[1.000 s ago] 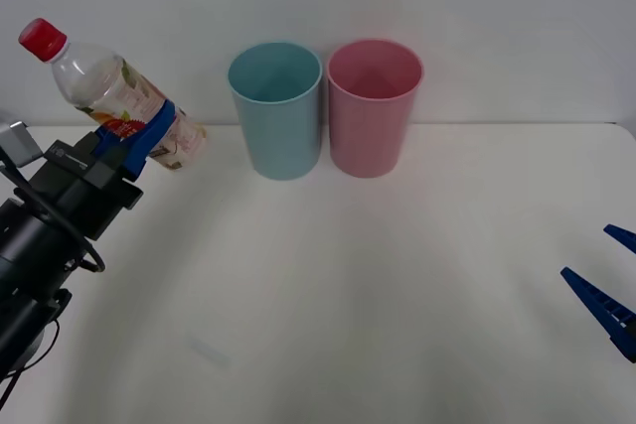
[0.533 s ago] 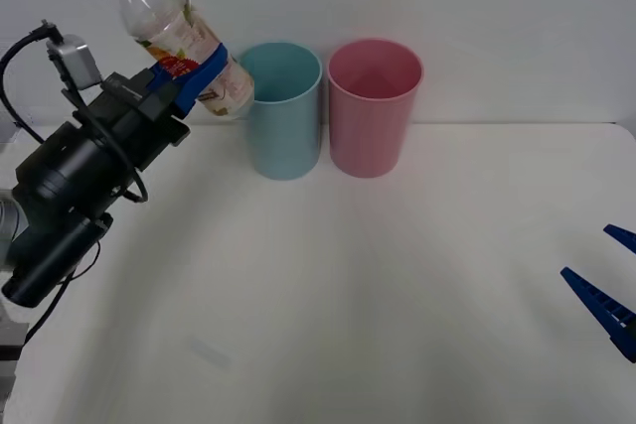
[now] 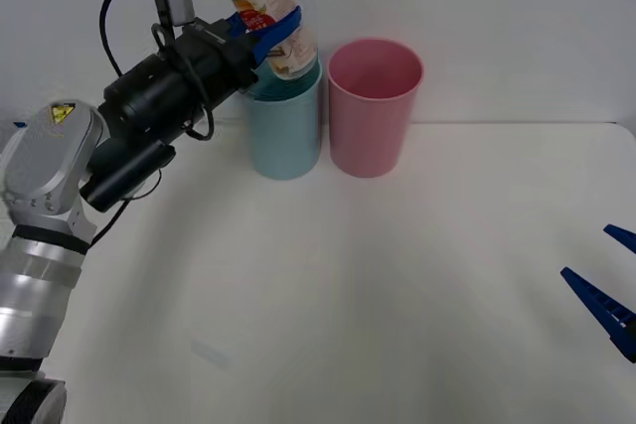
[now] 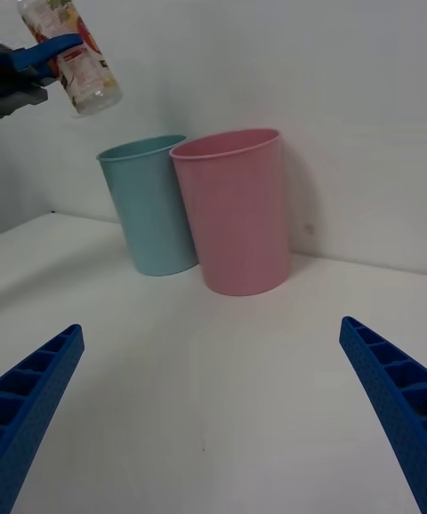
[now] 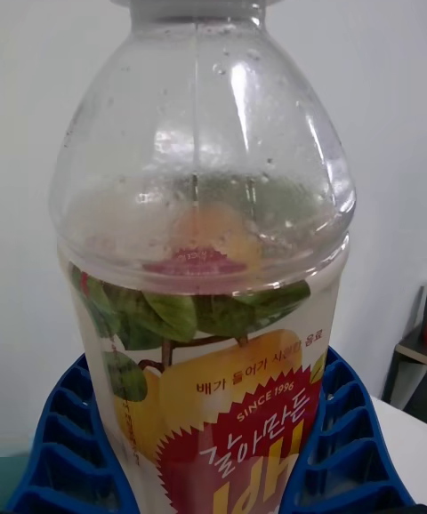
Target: Grasp the object on the table and drop it into the matching bin: aluminum can to the light blue bin, PET bottle to the pink bin.
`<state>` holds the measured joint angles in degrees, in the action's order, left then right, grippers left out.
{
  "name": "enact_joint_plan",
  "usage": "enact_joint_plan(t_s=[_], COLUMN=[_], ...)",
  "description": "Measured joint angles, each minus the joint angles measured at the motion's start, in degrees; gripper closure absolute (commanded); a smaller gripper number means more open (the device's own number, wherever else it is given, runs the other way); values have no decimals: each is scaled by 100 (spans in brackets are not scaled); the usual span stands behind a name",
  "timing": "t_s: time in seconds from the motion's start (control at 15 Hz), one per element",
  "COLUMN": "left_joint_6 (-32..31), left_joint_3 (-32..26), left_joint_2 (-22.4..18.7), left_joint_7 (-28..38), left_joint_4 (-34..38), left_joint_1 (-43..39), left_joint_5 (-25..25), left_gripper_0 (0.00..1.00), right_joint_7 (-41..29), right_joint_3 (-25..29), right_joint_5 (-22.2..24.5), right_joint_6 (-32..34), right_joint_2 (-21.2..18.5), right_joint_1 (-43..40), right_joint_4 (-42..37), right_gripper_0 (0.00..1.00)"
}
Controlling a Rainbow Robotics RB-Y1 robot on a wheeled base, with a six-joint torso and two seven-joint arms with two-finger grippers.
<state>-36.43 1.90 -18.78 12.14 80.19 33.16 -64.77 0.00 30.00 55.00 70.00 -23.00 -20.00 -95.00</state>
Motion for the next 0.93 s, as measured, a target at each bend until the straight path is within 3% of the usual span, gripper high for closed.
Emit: enact_joint_plan(t_s=[0.33, 0.67, 0.93], left_joint_6=[276, 1107, 1757], left_joint_3=[48, 51, 160], left_joint_2=[575, 1240, 1680], left_joint_7=[-313, -860, -858], left_joint_4=[-1190, -2419, -2527], left_joint_1=[1076, 2109, 2291], left_joint_5=[-553, -1096, -1577], left_gripper_0=[99, 99, 99], right_joint_7=[0, 0, 0], right_joint_3=[0, 0, 0], right_joint_5=[0, 0, 0], right_joint_6=[0, 0, 0], right_joint_2=[0, 0, 0], right_joint_1=[0, 0, 0], right_joint_4=[0, 0, 0], right_gripper_0=[0, 0, 0])
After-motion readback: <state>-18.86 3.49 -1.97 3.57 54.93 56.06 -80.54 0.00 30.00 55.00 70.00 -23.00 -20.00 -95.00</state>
